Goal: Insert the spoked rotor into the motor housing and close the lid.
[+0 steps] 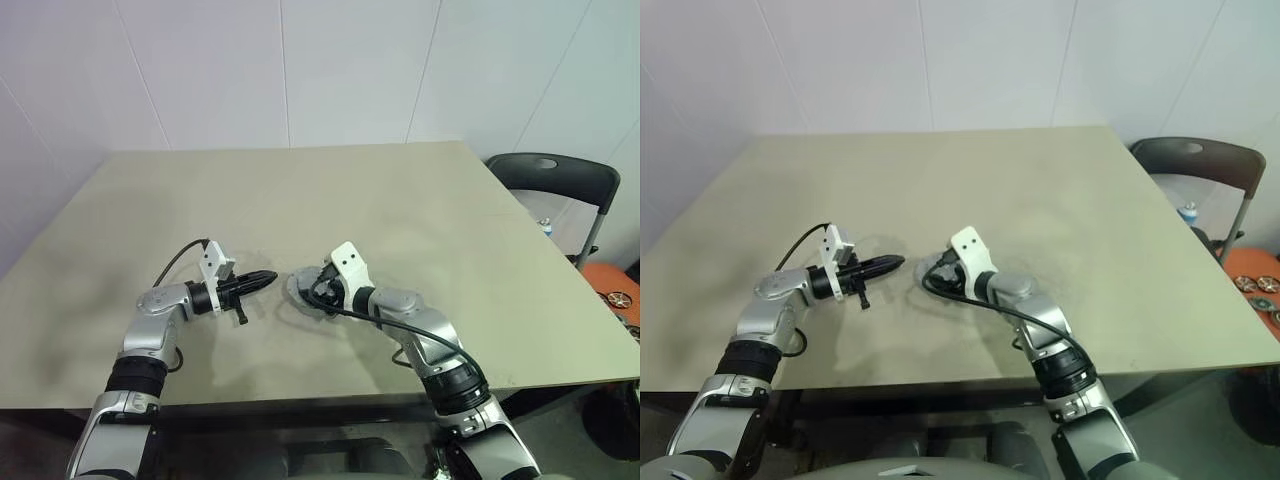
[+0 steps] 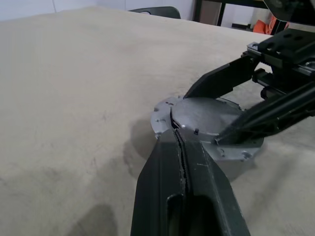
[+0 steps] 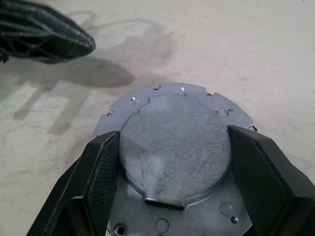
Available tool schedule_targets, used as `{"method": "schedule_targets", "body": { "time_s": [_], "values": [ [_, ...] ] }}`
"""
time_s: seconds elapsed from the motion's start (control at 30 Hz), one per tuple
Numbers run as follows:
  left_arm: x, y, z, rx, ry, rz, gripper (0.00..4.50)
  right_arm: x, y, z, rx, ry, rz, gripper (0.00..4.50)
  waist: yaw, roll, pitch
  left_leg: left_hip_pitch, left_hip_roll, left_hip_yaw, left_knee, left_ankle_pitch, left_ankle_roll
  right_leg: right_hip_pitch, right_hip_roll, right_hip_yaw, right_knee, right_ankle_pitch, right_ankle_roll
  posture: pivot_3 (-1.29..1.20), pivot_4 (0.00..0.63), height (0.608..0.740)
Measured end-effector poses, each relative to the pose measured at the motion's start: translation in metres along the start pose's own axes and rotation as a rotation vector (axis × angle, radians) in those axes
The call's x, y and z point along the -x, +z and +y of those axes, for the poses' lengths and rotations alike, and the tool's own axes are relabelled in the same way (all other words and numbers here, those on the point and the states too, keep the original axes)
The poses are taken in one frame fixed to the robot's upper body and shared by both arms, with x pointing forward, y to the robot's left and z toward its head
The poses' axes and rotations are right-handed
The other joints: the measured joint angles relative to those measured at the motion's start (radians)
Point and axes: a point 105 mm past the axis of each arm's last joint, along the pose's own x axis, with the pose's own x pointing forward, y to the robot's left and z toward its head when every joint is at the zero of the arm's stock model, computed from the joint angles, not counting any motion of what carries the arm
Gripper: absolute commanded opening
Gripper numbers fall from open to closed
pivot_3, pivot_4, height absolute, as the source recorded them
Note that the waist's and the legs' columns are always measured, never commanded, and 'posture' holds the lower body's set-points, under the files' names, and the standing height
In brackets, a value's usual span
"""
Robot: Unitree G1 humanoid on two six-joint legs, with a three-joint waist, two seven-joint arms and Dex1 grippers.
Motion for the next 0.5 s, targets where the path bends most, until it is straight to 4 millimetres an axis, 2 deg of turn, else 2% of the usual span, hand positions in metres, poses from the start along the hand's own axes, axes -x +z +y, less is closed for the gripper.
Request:
{"method": "schedule_targets", "body": {
  "time_s": [0.13,0.5],
  "values": [
    [0.000,-0.001,0.000,0.005,0.002,0.003,0.00,0.001,-0.001,-0.003,0.032,-0.002,0.008,3.03,0.002,0.000,0.000,0.000,0.000,0.000,0.000,0.000,0.000,0.000,0.000,0.000,0.000,0.000,0.000,0.00,0.000,0.740],
    [-0.001,-0.002,0.000,0.007,-0.001,0.003,0.00,0.000,0.007,0.006,-0.011,0.065,-0.051,3.03,0.003,0.000,0.000,-0.004,-0.001,0.000,0.000,0.000,0.000,-0.004,0.000,0.000,-0.001,0.000,0.000,0.00,0.000,0.740]
  ]
}}
